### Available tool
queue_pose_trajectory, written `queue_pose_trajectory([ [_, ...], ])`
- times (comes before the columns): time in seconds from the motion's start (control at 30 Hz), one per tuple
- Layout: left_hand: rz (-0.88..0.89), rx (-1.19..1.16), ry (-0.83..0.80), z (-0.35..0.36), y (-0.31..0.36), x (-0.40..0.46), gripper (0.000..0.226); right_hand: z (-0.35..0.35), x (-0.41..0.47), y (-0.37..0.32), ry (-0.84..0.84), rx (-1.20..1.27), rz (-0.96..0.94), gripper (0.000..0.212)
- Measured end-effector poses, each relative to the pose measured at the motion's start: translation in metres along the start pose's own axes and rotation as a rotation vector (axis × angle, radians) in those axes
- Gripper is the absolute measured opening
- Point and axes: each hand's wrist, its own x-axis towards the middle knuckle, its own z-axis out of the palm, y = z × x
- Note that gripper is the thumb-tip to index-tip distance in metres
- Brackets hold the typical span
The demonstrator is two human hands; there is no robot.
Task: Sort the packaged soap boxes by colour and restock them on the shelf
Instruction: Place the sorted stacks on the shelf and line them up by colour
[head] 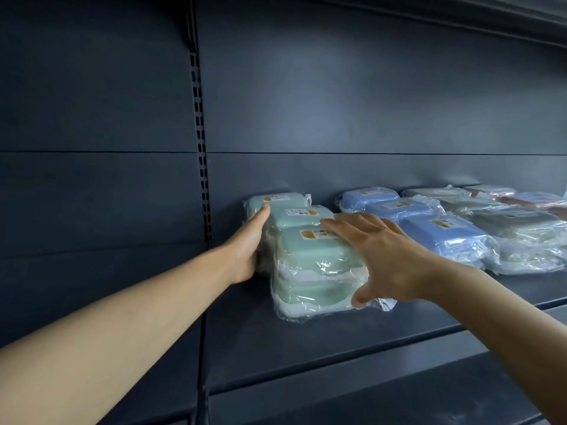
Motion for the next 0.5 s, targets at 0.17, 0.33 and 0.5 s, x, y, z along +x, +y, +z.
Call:
queue_pose_trajectory([
  [0.17,0.085,0.04,0.187,-0.018,0.026,0.023,0.069,-0.026,-0.001,-0.011,-0.034,0.033,-0.055,0.099],
  [0.33,0.028,0.08,0.138,-0.008,0.037,0.042,0.08,-0.019,0.016,-0.017,-0.16,-0.02,-0.084,0.1],
  [0.5,0.036,0.169,0.094,0.004,0.032,0.052,0.084,-0.013,0.022,-0.014,-0.178,0.025,-0.09,0.103],
])
